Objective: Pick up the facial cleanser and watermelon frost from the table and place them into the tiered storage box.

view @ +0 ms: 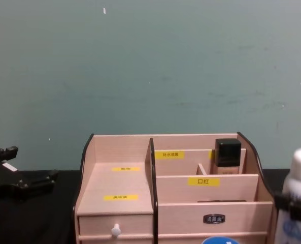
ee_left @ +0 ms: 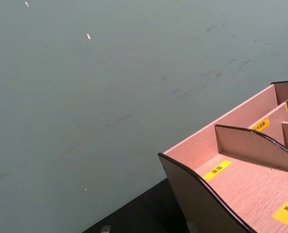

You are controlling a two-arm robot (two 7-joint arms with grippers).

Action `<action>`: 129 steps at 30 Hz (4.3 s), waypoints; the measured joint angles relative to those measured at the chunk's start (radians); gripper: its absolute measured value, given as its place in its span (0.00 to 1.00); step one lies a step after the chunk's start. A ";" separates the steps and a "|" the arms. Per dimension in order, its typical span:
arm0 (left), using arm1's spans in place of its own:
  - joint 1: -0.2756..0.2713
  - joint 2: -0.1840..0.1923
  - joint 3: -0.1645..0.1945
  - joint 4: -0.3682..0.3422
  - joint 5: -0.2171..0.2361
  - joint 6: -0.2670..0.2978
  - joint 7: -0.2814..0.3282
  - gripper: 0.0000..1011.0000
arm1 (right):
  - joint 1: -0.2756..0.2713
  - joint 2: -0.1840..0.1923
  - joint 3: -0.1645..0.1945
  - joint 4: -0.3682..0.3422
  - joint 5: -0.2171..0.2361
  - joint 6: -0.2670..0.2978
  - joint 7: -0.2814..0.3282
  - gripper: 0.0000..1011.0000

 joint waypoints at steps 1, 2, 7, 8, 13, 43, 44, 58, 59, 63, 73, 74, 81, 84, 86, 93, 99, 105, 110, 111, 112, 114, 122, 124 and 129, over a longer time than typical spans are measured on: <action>0.000 0.000 0.000 0.000 0.000 0.000 0.000 1.00 | -0.003 0.002 0.003 -0.012 0.000 0.003 -0.001 0.59; 0.000 0.000 0.000 0.000 0.000 0.000 0.000 1.00 | -0.004 0.004 0.005 -0.023 0.000 0.005 -0.002 0.59; 0.000 0.000 0.000 0.000 0.000 0.000 0.000 1.00 | -0.006 0.014 0.016 -0.096 0.001 0.022 -0.003 0.59; 0.000 0.000 0.000 0.000 0.000 0.000 0.000 1.00 | -0.002 0.015 0.016 -0.103 0.001 0.024 -0.003 0.59; 0.000 0.000 0.000 0.000 0.000 0.000 0.000 1.00 | 0.047 0.007 -0.004 -0.128 -0.002 0.044 0.003 0.59; 0.000 0.000 0.000 0.000 0.000 0.000 0.000 1.00 | 0.465 -0.222 -0.213 0.273 -0.093 0.028 0.029 0.59; 0.000 0.000 0.000 0.000 0.000 0.000 0.000 1.00 | 0.469 -0.225 -0.214 0.280 -0.094 0.026 0.029 0.59; 0.000 0.000 0.000 0.000 0.000 0.000 0.000 1.00 | 0.526 -0.263 -0.210 0.404 -0.106 -0.024 0.031 0.59; 0.000 0.000 0.000 0.000 0.000 0.000 0.000 1.00 | 0.528 -0.265 -0.209 0.408 -0.106 -0.027 0.032 0.59; 0.000 0.000 0.000 0.000 0.000 0.000 0.000 1.00 | 0.536 -0.272 -0.208 0.425 -0.106 -0.038 0.037 0.59; 0.000 0.000 0.000 0.000 0.000 0.000 0.000 1.00 | 0.553 -0.288 -0.213 0.455 -0.106 -0.049 0.045 0.59; 0.000 0.000 0.000 0.000 0.000 0.000 0.000 1.00 | 0.554 -0.289 -0.214 0.457 -0.106 -0.049 0.046 0.59; 0.000 0.000 0.000 0.000 0.000 0.000 0.000 1.00 | 0.565 -0.302 -0.222 0.484 -0.107 -0.058 0.054 0.59; 0.000 0.000 0.000 0.000 0.000 0.000 0.000 1.00 | 0.570 -0.306 -0.224 0.497 -0.107 -0.064 0.057 0.59; 0.000 0.000 0.000 0.000 0.000 0.000 0.000 1.00 | 0.572 -0.309 -0.225 0.505 -0.107 -0.068 0.058 0.59; 0.000 0.000 0.000 0.000 0.000 0.000 0.000 1.00 | 0.574 -0.316 -0.229 0.528 -0.105 -0.072 0.062 0.59; 0.000 0.000 0.000 0.000 0.000 0.000 0.000 1.00 | 0.576 -0.322 -0.230 0.549 -0.099 -0.074 0.069 0.59; 0.000 0.000 0.000 0.000 0.000 0.000 0.000 1.00 | 0.577 -0.324 -0.232 0.575 -0.093 -0.072 0.076 0.59; 0.000 0.000 0.000 0.000 0.000 0.000 0.000 1.00 | 0.578 -0.325 -0.236 0.588 -0.092 -0.064 0.079 0.59; 0.000 0.000 0.000 0.000 0.000 0.000 0.000 1.00 | 0.579 -0.324 -0.237 0.589 -0.092 -0.063 0.081 0.59; 0.000 0.000 0.000 0.000 0.000 0.000 0.000 1.00 | 0.579 -0.324 -0.238 0.592 -0.092 -0.062 0.081 0.59; 0.000 0.000 0.000 0.000 0.000 0.000 0.000 1.00 | 0.581 -0.324 -0.240 0.596 -0.093 -0.059 0.083 0.59; 0.000 0.000 0.000 0.000 0.000 0.000 0.000 1.00 | 0.581 -0.324 -0.239 0.595 -0.093 -0.059 0.082 0.59; 0.000 0.000 0.000 0.000 0.000 0.000 0.000 1.00 | 0.580 -0.324 -0.239 0.594 -0.093 -0.059 0.082 0.61; 0.000 0.000 0.000 0.000 0.000 0.000 0.000 1.00 | 0.580 -0.324 -0.238 0.592 -0.093 -0.060 0.082 0.76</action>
